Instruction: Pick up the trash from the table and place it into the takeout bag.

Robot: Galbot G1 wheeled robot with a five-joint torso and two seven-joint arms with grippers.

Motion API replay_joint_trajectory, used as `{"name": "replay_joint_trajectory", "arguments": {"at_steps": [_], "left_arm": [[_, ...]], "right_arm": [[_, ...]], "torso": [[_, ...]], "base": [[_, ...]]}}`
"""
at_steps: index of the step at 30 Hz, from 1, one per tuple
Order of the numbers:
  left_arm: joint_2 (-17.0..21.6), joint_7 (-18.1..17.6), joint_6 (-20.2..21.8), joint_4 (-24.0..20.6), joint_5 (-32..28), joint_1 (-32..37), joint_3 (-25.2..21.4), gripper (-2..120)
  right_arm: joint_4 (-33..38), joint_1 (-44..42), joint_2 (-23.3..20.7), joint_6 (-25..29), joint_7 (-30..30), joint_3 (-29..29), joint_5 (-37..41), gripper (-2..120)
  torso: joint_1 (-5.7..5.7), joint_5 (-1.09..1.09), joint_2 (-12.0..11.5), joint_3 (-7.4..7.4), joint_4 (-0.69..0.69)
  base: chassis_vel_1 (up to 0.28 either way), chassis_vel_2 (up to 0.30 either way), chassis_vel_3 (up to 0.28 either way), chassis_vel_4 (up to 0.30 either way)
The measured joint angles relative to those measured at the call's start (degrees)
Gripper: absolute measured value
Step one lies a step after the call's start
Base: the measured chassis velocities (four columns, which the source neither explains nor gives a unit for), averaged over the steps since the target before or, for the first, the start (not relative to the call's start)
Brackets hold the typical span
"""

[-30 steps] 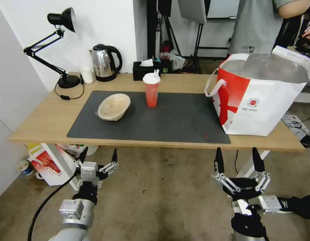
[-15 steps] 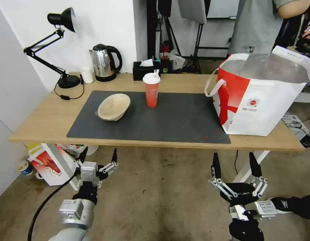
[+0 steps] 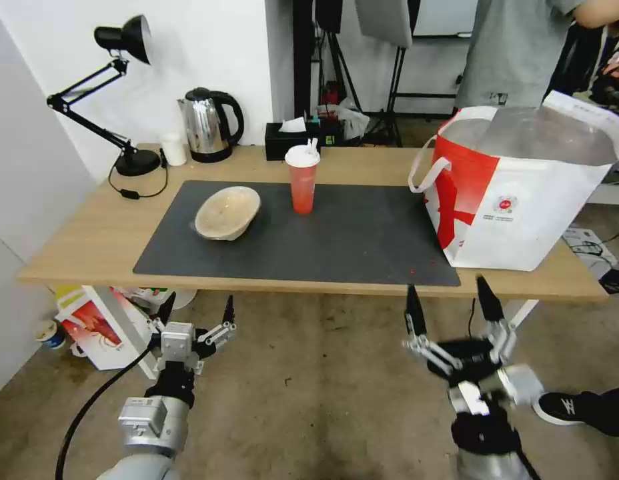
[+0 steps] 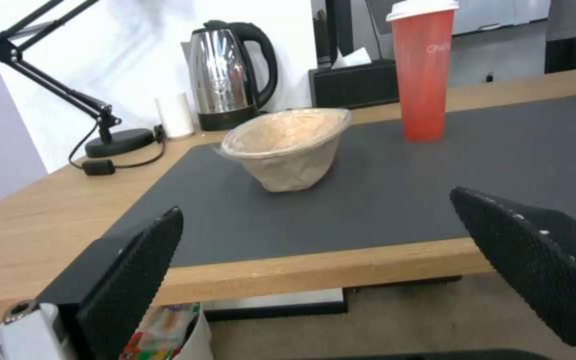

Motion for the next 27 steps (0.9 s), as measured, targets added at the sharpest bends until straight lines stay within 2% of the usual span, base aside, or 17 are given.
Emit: {"name": "replay_joint_trajectory", "arguments": {"at_steps": [3, 4, 6, 7, 9, 11, 12, 13, 14, 15, 16, 19, 21, 25, 27], "left_arm": [[0.0, 0.0, 0.0, 0.0, 0.0, 0.0, 0.0, 100], [0.0, 0.0, 0.0, 0.0, 0.0, 0.0, 0.0, 100], [0.0, 0.0, 0.0, 0.0, 0.0, 0.0, 0.0, 100], [0.0, 0.0, 0.0, 0.0, 0.0, 0.0, 0.0, 100], [0.0, 0.0, 0.0, 0.0, 0.0, 0.0, 0.0, 100], [0.0, 0.0, 0.0, 0.0, 0.0, 0.0, 0.0, 100], [0.0, 0.0, 0.0, 0.0, 0.0, 0.0, 0.0, 100], [0.0, 0.0, 0.0, 0.0, 0.0, 0.0, 0.0, 100], [0.0, 0.0, 0.0, 0.0, 0.0, 0.0, 0.0, 100], [0.0, 0.0, 0.0, 0.0, 0.0, 0.0, 0.0, 100], [0.0, 0.0, 0.0, 0.0, 0.0, 0.0, 0.0, 100], [0.0, 0.0, 0.0, 0.0, 0.0, 0.0, 0.0, 100], [0.0, 0.0, 0.0, 0.0, 0.0, 0.0, 0.0, 100], [0.0, 0.0, 0.0, 0.0, 0.0, 0.0, 0.0, 100], [0.0, 0.0, 0.0, 0.0, 0.0, 0.0, 0.0, 100]], "right_arm": [[2.3, 1.6, -5.5, -7.1, -0.2, 4.0, 5.7, 100], [2.3, 1.6, -5.5, -7.1, -0.2, 4.0, 5.7, 100], [3.5, 2.0, -11.1, -10.8, -0.1, 7.6, 10.7, 100], [3.5, 2.0, -11.1, -10.8, -0.1, 7.6, 10.7, 100], [4.2, 2.9, -16.6, -14.0, 0.1, 11.0, 15.9, 100], [5.0, 2.7, -19.4, -15.6, 0.3, 13.7, 19.4, 100], [5.0, 2.7, -19.4, -15.6, 0.3, 13.7, 19.4, 100], [5.2, 3.0, -21.4, -16.7, 0.7, 15.0, 22.0, 100], [5.0, 3.8, -23.2, -17.5, 1.0, 15.3, 23.9, 100], [3.9, 5.5, -25.8, -18.6, 1.3, 15.4, 26.0, 100], [3.9, 5.5, -25.8, -18.6, 1.3, 15.4, 26.0, 100], [1.2, 9.7, -30.1, -19.8, 1.5, 14.4, 30.1, 100], [0.5, 11.2, -31.2, -20.1, 1.6, 13.9, 31.5, 100], [-2.8, 20.2, -35.7, -21.4, 1.8, 9.7, 36.9, 100], [-3.6, 22.4, -36.5, -21.7, 1.7, 8.1, 37.8, 100]], "torso": [[0.00, 0.01, 0.0, 0.00, -0.02], [0.00, 0.01, 0.0, 0.00, -0.02], [0.00, -0.01, 0.0, 0.00, -0.04], [0.00, -0.01, 0.0, 0.00, -0.04], [0.00, 0.00, 0.0, 0.00, 0.01], [0.01, 0.00, 0.0, 0.01, 0.00], [0.01, 0.00, 0.0, 0.01, 0.00], [0.01, -0.01, 0.0, 0.00, -0.07], [0.00, -0.02, 0.0, 0.00, -0.05], [0.00, -0.01, 0.0, 0.00, -0.02], [0.00, -0.01, 0.0, 0.00, -0.02], [0.01, 0.00, 0.0, 0.01, -0.02], [0.01, 0.00, 0.0, 0.00, -0.01], [0.01, -0.02, 0.0, 0.00, -0.01], [0.01, -0.01, 0.0, 0.00, -0.01]], "base": [[0.000, 0.000, 0.000, 0.000], [0.000, 0.000, 0.000, 0.000], [0.000, 0.000, 0.000, 0.000], [0.000, 0.000, 0.000, 0.000], [0.000, 0.000, 0.000, 0.000], [0.000, 0.000, 0.000, 0.000], [0.000, 0.000, 0.000, 0.000], [0.000, 0.000, 0.000, 0.000], [0.000, 0.000, 0.000, 0.000], [0.000, 0.000, 0.000, 0.000], [0.000, 0.000, 0.000, 0.000], [0.000, 0.000, 0.000, 0.000], [0.000, 0.000, 0.000, 0.000], [0.000, 0.000, 0.000, 0.000], [0.000, 0.000, 0.000, 0.000]]}}
